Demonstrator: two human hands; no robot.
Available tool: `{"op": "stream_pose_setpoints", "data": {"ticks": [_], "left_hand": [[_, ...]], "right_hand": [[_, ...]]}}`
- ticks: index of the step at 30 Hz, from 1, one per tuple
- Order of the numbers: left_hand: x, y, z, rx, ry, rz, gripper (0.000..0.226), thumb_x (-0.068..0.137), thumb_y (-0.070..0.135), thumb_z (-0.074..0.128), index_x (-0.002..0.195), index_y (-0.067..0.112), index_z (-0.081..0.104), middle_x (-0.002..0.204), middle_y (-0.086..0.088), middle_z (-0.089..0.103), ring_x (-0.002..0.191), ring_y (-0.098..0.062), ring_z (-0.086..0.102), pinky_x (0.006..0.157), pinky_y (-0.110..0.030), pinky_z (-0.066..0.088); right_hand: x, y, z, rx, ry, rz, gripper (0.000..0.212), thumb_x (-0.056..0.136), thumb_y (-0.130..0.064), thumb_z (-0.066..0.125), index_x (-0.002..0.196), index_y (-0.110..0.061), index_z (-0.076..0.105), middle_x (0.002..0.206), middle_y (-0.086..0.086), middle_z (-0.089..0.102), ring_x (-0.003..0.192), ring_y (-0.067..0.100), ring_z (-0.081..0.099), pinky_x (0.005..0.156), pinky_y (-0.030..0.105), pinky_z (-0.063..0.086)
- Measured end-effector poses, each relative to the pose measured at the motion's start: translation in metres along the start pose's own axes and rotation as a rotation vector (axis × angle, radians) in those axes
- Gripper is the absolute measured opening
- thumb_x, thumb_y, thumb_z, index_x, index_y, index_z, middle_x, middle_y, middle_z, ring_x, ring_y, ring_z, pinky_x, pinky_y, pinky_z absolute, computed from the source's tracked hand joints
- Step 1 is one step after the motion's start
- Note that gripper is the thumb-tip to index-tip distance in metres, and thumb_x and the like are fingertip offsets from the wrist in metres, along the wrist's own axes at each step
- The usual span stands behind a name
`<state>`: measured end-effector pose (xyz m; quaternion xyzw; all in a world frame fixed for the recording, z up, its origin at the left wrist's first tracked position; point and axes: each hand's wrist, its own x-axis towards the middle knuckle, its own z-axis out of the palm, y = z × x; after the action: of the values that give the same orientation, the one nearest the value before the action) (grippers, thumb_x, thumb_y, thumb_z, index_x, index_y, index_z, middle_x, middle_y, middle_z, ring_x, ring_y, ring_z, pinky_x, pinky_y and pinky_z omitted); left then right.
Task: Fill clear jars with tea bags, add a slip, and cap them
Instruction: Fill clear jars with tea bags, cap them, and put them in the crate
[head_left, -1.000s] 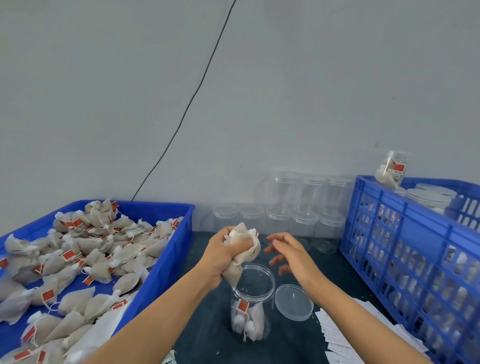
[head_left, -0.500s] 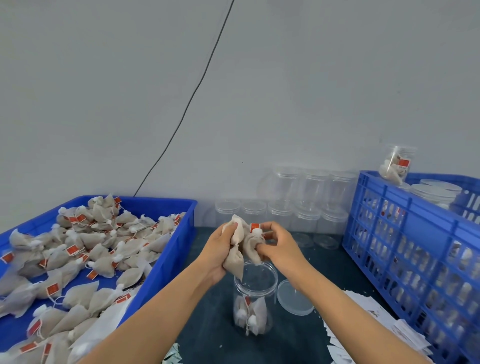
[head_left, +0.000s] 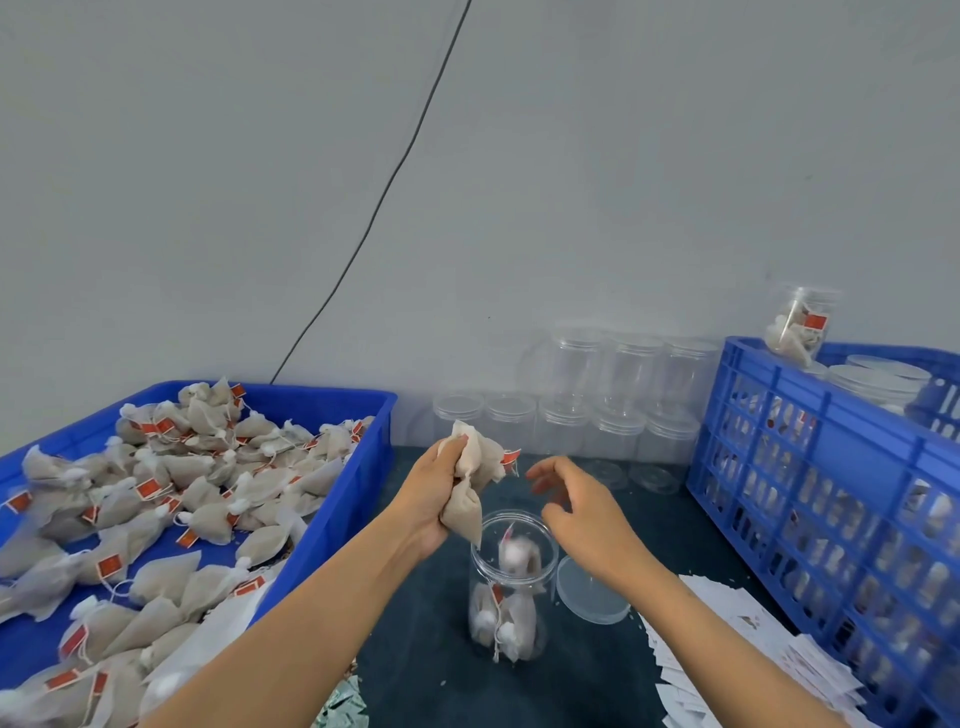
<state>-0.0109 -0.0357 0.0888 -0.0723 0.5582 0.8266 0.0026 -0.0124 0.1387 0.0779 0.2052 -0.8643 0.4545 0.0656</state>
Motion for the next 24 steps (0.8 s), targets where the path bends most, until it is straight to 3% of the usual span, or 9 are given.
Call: {"op": "stream_pose_setpoints", "data": {"ticks": [3, 7, 11, 15, 17, 19, 21, 24], "left_hand": [[-0.004, 0.001, 0.003, 0.036, -0.104, 0.003, 0.025, 0.099, 0.018, 0.043, 0.110, 0.000, 0.057, 0.095, -0.016, 0.063, 0.090, -0.021, 0.058, 0.096, -0.035, 0.047], [-0.009, 0.002, 0.007, -0.059, -0.195, -0.042, 0.041, 0.103, 0.027, 0.042, 0.121, -0.008, 0.056, 0.109, -0.020, 0.066, 0.091, -0.021, 0.064, 0.095, -0.032, 0.050], [-0.016, 0.005, 0.009, -0.124, -0.270, -0.093, 0.051, 0.095, 0.031, 0.052, 0.126, -0.009, 0.054, 0.117, -0.024, 0.064, 0.097, -0.024, 0.061, 0.092, -0.032, 0.051], [-0.020, 0.007, 0.009, -0.161, -0.339, -0.116, 0.040, 0.099, 0.027, 0.047, 0.108, -0.005, 0.068, 0.108, -0.020, 0.070, 0.092, -0.024, 0.071, 0.070, -0.028, 0.059], [-0.020, 0.006, 0.010, -0.149, -0.304, -0.107, 0.036, 0.102, 0.022, 0.044, 0.110, -0.004, 0.068, 0.110, -0.019, 0.070, 0.091, -0.025, 0.072, 0.066, -0.026, 0.058], [-0.016, 0.005, 0.008, -0.106, -0.162, -0.104, 0.029, 0.101, 0.019, 0.047, 0.115, -0.001, 0.063, 0.100, -0.015, 0.070, 0.071, -0.019, 0.072, 0.056, -0.023, 0.056], [-0.011, 0.003, 0.003, -0.086, -0.052, -0.106, 0.024, 0.100, 0.022, 0.049, 0.111, 0.004, 0.061, 0.088, -0.009, 0.067, 0.050, -0.010, 0.057, 0.044, -0.019, 0.048], [-0.004, 0.005, -0.003, -0.094, 0.026, -0.082, 0.023, 0.101, 0.029, 0.047, 0.102, 0.008, 0.056, 0.080, -0.005, 0.067, 0.041, -0.006, 0.042, 0.039, -0.017, 0.040]], "right_hand": [[0.004, -0.006, 0.000, 0.113, 0.106, -0.007, 0.030, 0.094, -0.011, 0.052, 0.115, -0.032, 0.047, 0.112, -0.010, 0.056, 0.104, 0.005, 0.053, 0.078, 0.012, 0.038], [0.013, -0.016, 0.004, 0.056, -0.021, -0.054, 0.037, 0.091, -0.031, 0.064, 0.125, -0.025, 0.052, 0.118, -0.007, 0.056, 0.108, 0.008, 0.055, 0.091, 0.023, 0.045], [0.019, -0.019, 0.009, -0.014, 0.063, -0.063, 0.019, 0.088, -0.029, 0.067, 0.101, -0.017, 0.063, 0.105, 0.000, 0.062, 0.094, 0.016, 0.058, 0.086, 0.033, 0.049], [0.020, -0.019, 0.006, -0.083, 0.136, -0.081, 0.008, 0.090, -0.026, 0.065, 0.090, -0.020, 0.060, 0.096, -0.001, 0.060, 0.086, 0.015, 0.055, 0.080, 0.033, 0.048], [0.021, -0.019, 0.002, -0.085, 0.160, -0.077, 0.006, 0.090, -0.023, 0.065, 0.088, -0.017, 0.062, 0.088, -0.003, 0.063, 0.081, 0.015, 0.056, 0.077, 0.035, 0.048], [0.024, -0.020, -0.005, -0.090, 0.183, -0.066, 0.005, 0.088, -0.020, 0.067, 0.090, -0.017, 0.064, 0.084, -0.006, 0.063, 0.078, 0.014, 0.057, 0.074, 0.032, 0.048], [0.027, -0.023, -0.015, -0.034, 0.181, -0.042, 0.017, 0.084, -0.019, 0.072, 0.092, -0.021, 0.058, 0.086, -0.006, 0.063, 0.077, 0.012, 0.057, 0.070, 0.025, 0.048], [0.028, -0.028, -0.028, 0.012, 0.040, -0.015, 0.030, 0.080, -0.020, 0.076, 0.088, -0.026, 0.048, 0.088, 0.003, 0.065, 0.074, 0.014, 0.058, 0.062, 0.023, 0.047]]}}
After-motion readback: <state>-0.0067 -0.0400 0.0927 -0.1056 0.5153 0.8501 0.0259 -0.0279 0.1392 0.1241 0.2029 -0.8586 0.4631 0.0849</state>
